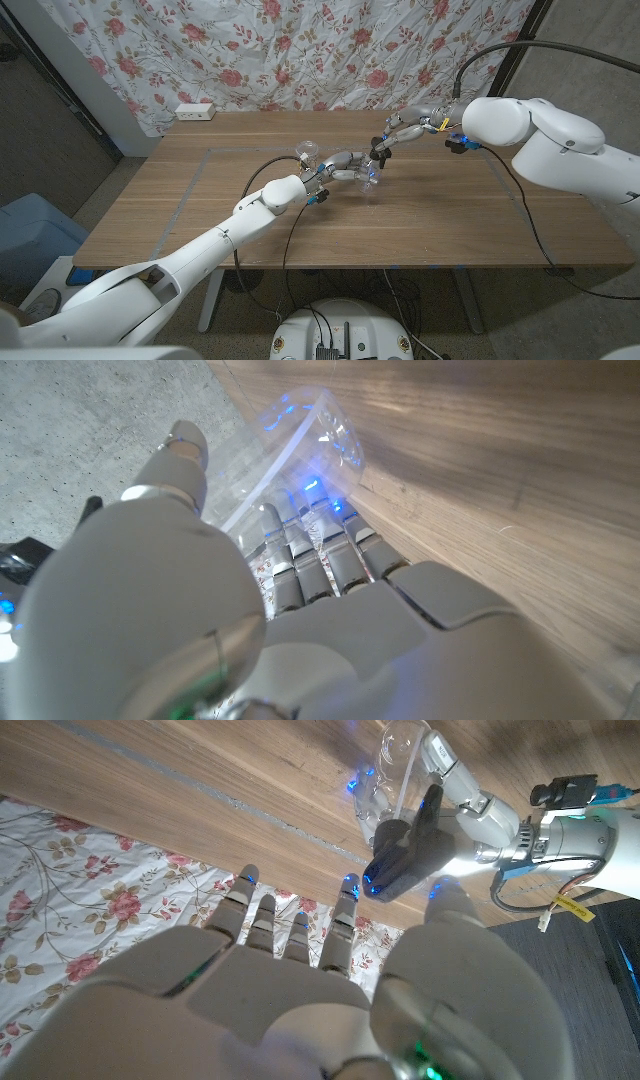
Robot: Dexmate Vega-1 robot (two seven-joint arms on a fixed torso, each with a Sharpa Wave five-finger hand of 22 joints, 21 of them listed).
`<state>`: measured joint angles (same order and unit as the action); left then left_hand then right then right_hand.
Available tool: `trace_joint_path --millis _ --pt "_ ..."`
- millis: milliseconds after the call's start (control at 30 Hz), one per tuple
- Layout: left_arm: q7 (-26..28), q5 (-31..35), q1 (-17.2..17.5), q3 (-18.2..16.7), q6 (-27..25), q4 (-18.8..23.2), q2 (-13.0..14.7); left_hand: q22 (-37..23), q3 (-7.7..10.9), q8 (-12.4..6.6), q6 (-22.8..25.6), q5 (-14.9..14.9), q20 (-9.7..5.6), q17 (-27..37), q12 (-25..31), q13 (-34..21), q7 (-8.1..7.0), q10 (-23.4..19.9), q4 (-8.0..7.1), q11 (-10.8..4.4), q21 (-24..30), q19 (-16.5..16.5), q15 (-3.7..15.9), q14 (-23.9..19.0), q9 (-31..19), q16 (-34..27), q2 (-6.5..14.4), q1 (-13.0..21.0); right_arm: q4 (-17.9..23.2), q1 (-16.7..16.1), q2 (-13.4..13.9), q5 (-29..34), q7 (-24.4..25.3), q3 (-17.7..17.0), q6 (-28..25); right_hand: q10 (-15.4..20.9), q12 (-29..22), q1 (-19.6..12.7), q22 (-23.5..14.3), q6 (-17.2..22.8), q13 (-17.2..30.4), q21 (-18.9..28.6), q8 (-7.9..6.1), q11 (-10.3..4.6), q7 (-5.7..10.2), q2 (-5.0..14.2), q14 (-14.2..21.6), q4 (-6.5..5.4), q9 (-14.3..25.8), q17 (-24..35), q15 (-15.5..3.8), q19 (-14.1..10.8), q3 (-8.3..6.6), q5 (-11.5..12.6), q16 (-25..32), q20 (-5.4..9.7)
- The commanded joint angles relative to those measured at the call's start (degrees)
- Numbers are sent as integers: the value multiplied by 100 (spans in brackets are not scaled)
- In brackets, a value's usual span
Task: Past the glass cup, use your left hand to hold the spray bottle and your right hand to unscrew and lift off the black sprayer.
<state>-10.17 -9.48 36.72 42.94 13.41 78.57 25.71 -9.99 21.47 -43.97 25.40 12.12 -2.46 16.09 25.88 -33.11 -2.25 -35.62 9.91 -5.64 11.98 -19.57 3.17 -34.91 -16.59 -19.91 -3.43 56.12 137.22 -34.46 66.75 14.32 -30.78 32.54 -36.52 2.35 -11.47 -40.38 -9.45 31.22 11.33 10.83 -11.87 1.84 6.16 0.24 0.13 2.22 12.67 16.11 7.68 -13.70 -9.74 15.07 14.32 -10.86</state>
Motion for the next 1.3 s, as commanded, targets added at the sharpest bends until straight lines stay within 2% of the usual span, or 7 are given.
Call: trace_joint_path --millis 33,200,400,667,933,1300 --pt "-18 -25 -6 7 36 -38 -19 -23 28 -376 182 12 -245 29 12 -30 -129 -292 -19 -264 -12 -56 815 -33 -2 14 826 139 1 -10 -119 199 -6 76 -61 48 -56 -163 -26 25 29 6 -48 0 55 -12 53 88 35 -4 -26 -30 -50 51 14 59" --pt "-7 -30 5 5 31 -36 -20 -23 31 -382 181 12 -244 27 11 -34 -130 -300 -16 -266 -12 -57 817 -35 2 19 828 139 -30 16 -152 265 -50 113 -30 69 -60 -318 -25 52 30 16 -72 11 60 16 90 225 53 -23 -19 -70 -131 107 13 52" --pt "-8 -34 5 8 25 -37 -26 -23 29 -391 177 11 -243 32 4 -40 -120 -303 -23 -267 -13 -56 810 -35 6 22 837 128 -42 -34 -176 269 -1 70 -15 81 -63 -423 -25 80 30 21 -90 1 106 39 121 317 65 -36 -38 -99 -188 145 15 68" --pt "-25 -28 -20 23 39 -74 -47 -23 34 -399 168 12 -240 29 -5 -46 -121 -300 -26 -264 -14 -56 809 -33 10 33 846 118 -55 -170 -148 181 155 -54 58 120 -72 -592 -24 164 32 20 -132 -44 232 102 159 459 88 -54 -127 -124 -286 205 17 144" --pt "-29 -21 -22 30 34 -59 -45 -23 36 -410 164 12 -239 30 -17 -53 -119 -292 -22 -258 -14 -56 804 -36 16 39 850 116 -73 -332 -123 43 358 -191 133 193 -86 -870 -22 297 34 28 -197 -127 387 183 219 655 118 -75 -199 -194 -433 278 26 207" --pt "2 -15 36 28 14 34 -20 -23 39 -425 151 12 -236 38 -29 -62 -119 -295 -21 -264 -16 -52 799 -33 20 44 867 113 -99 -530 -83 -224 630 -388 284 251 -89 -1212 -20 467 37 24 -279 -249 598 299 273 783 157 -87 -316 -249 -605 336 40 321"
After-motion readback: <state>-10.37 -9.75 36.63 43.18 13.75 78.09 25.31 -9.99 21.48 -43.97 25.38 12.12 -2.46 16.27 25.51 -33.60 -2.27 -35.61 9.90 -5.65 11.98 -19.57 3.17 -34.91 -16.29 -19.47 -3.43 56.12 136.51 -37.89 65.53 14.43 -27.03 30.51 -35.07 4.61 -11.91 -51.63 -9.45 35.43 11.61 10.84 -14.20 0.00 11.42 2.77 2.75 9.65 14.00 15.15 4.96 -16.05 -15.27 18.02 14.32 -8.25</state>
